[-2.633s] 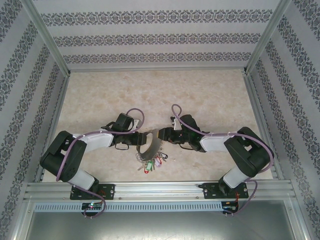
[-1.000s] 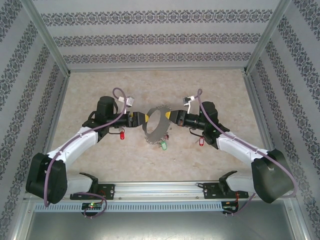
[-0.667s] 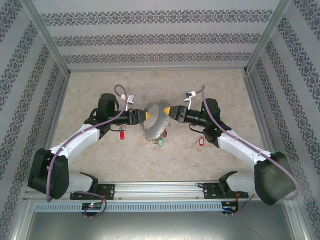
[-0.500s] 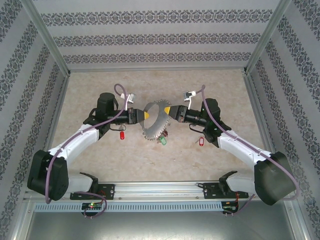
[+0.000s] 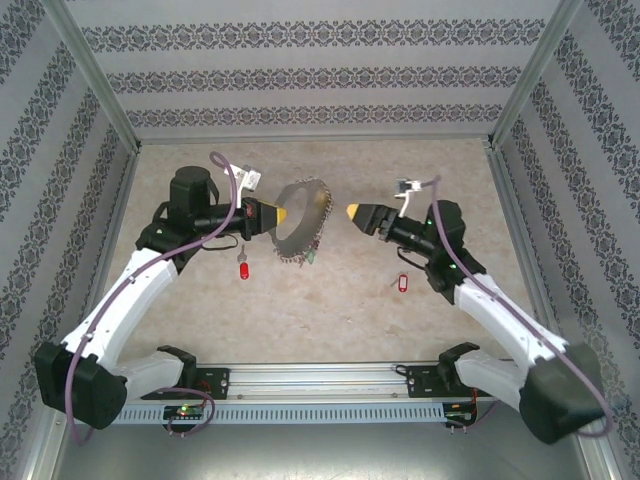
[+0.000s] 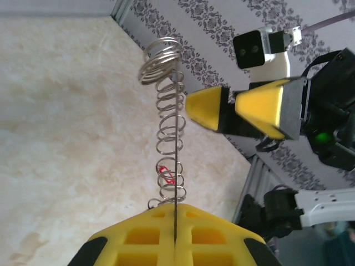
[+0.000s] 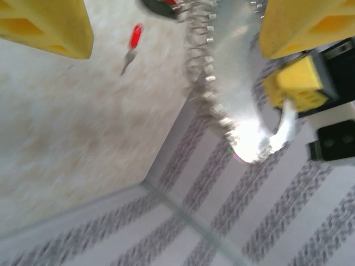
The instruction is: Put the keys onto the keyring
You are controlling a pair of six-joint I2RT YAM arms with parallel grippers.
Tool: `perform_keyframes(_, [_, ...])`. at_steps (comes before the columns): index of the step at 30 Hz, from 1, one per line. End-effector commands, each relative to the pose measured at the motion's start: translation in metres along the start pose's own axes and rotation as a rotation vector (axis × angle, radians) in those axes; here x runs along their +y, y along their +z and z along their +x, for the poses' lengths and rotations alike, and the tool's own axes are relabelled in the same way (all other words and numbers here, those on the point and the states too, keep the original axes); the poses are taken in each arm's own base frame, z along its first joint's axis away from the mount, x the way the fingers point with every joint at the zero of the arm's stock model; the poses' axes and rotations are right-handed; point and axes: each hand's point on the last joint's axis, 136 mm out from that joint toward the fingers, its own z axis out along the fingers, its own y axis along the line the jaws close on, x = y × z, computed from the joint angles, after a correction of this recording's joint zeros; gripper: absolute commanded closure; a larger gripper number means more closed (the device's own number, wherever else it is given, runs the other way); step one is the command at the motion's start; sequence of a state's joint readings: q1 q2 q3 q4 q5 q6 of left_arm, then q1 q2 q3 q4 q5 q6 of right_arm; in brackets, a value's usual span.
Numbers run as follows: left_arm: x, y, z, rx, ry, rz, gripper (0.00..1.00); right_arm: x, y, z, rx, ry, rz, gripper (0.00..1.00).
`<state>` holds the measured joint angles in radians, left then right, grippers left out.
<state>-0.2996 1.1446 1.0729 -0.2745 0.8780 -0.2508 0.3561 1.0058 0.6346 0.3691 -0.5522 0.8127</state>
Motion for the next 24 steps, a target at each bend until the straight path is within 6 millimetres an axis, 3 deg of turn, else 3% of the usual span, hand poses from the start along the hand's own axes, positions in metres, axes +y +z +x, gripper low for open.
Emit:
perform_keyframes(1, [-0.020, -0.015, 0.000, 0.042, 0.241, 0.028, 1.00, -0.021, -0.028, -0.012, -0.143, -0.155, 0.153, 0.17])
perform_keyframes(5, [-0.022, -0.011, 0.008, 0.125, 0.340, 0.046, 1.00, -0.010, -0.043, -0.007, -0.166, -0.476, 0.147, 0.38])
perform_keyframes(9, [0.005, 0.000, 0.020, 0.364, 0.374, -0.125, 1.00, -0.007, -0.038, 0.018, -0.040, -0.688, 0.118, 0.54])
perform_keyframes(11, [0.009, 0.000, 0.018, 0.461, 0.365, -0.164, 1.00, -0.004, -0.033, 0.031, -0.016, -0.805, 0.082, 0.63])
perform_keyframes(16, [-0.001, -0.001, -0.002, 0.476, 0.430, -0.180, 1.00, 0.001, -0.017, 0.067, 0.056, -1.147, 0.010, 0.74])
perform_keyframes(24, [-0.028, 0.002, -0.019, 0.425, 0.532, -0.123, 1.00, 0.025, 0.013, 0.085, 0.008, -1.277, -0.076, 0.82])
